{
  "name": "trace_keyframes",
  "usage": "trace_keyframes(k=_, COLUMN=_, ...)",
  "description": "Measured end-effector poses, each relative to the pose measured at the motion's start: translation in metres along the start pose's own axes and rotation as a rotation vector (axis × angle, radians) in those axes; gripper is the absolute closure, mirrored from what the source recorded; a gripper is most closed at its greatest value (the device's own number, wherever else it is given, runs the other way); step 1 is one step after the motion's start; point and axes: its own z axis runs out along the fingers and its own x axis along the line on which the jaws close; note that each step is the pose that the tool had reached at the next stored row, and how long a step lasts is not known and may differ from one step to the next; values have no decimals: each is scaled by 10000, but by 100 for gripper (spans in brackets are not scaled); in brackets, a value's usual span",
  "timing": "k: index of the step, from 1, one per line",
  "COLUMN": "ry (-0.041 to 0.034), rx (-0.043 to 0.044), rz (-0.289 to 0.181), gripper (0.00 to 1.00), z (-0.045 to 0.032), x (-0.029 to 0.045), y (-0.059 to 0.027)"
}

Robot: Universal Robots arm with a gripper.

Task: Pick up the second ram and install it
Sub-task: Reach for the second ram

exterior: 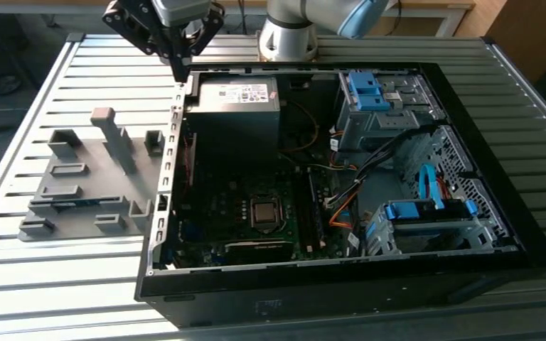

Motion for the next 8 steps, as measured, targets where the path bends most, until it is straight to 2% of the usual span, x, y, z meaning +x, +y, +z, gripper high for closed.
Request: trace_keyframes(k=8, ry=6, rx=-1, rz=0, gripper=89, z=4, x=50, y=-4)
